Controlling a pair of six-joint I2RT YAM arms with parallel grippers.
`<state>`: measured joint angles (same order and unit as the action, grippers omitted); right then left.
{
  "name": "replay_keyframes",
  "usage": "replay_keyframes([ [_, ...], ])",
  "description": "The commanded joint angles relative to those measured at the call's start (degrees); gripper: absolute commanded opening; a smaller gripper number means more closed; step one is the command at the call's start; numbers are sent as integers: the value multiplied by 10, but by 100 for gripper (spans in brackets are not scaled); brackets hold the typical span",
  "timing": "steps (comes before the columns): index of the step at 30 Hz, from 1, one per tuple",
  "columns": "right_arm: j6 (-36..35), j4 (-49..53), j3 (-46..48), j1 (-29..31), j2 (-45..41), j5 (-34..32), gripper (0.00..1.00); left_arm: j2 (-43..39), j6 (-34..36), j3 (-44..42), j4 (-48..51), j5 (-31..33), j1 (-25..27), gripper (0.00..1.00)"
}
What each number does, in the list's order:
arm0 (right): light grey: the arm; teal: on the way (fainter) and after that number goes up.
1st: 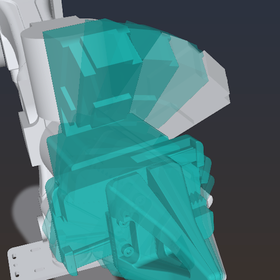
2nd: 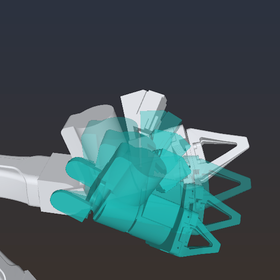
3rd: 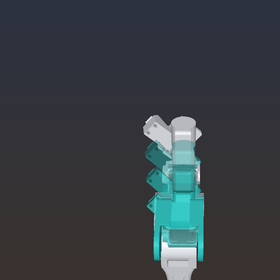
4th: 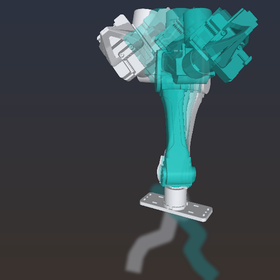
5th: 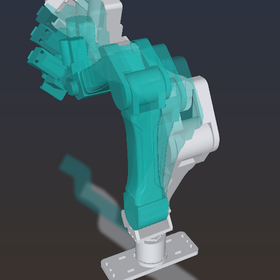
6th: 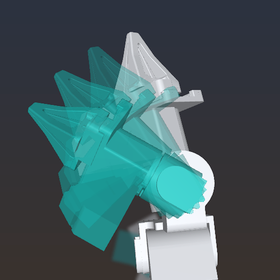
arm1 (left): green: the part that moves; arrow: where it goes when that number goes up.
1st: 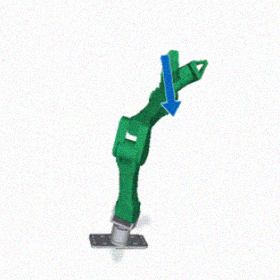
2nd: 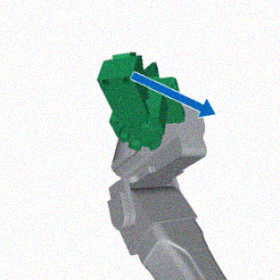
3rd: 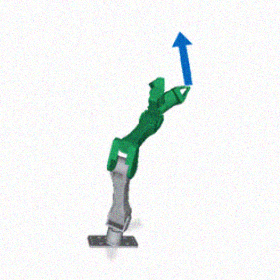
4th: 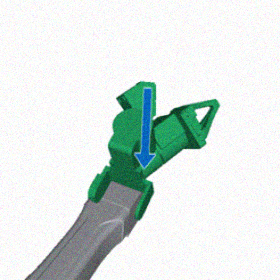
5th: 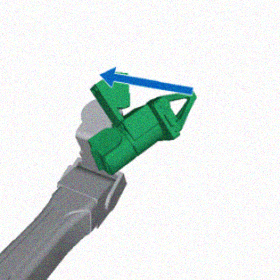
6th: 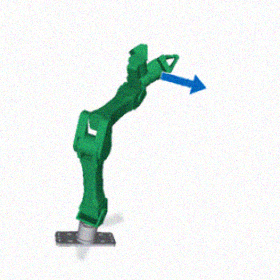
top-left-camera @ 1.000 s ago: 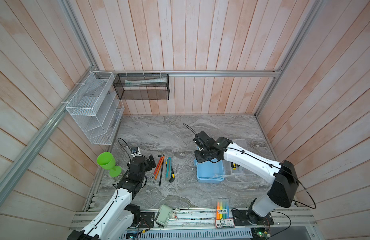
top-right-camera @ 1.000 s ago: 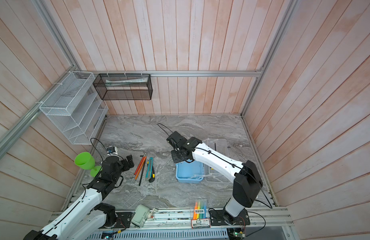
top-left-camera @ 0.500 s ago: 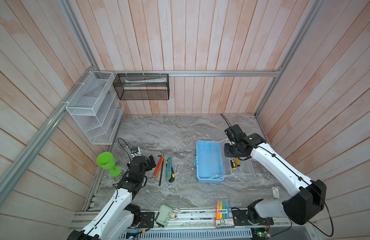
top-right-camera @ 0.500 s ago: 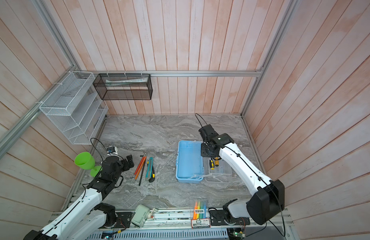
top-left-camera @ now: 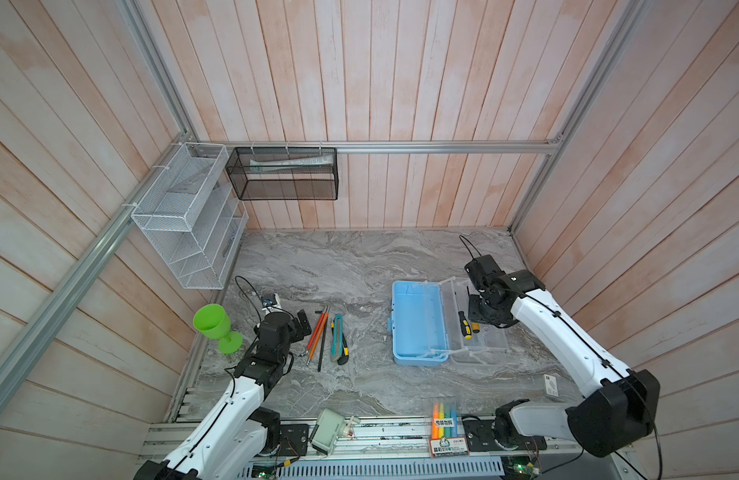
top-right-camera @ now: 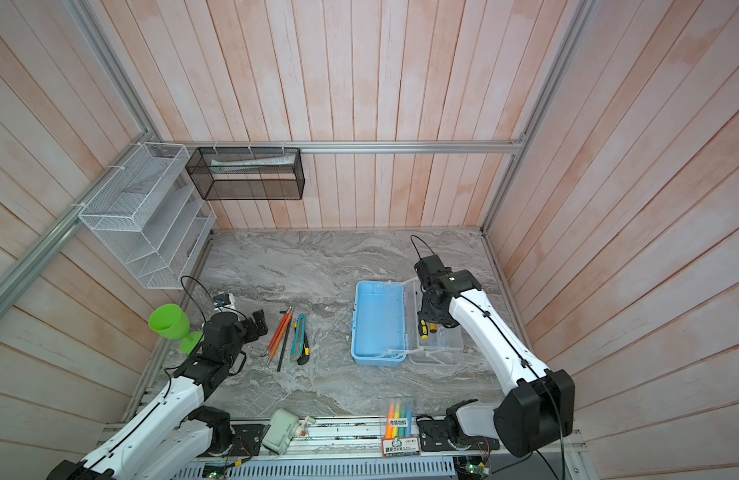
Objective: Pack the tool kit
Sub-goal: 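Lower the second clear-handled screwdriver into the box and open the right gripper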
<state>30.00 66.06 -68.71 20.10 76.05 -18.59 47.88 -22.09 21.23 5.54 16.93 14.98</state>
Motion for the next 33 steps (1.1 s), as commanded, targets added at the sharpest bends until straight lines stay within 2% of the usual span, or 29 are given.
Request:
replay_keyframes([
  [1,4,27,9,-6,1,-29,0,-1,2,13,-6,-4,-3,100],
  [12,4,25,41,-13,9,-45,1,-1,1,13,-7,-4,-3,100],
  [15,3,24,34,-14,14,-44,11,-4,1,12,-6,-4,-3,100],
  [17,2,25,34,-14,18,-47,12,-4,1,11,-7,-3,-3,100],
  [26,-2,15,34,-14,23,-43,28,-4,1,12,-7,-4,-3,100],
  [30,-10,10,13,-14,20,-28,32,-3,2,12,-6,-4,-3,100],
  [33,-21,-20,-7,-14,8,11,31,-2,1,12,-6,-4,-3,100],
])
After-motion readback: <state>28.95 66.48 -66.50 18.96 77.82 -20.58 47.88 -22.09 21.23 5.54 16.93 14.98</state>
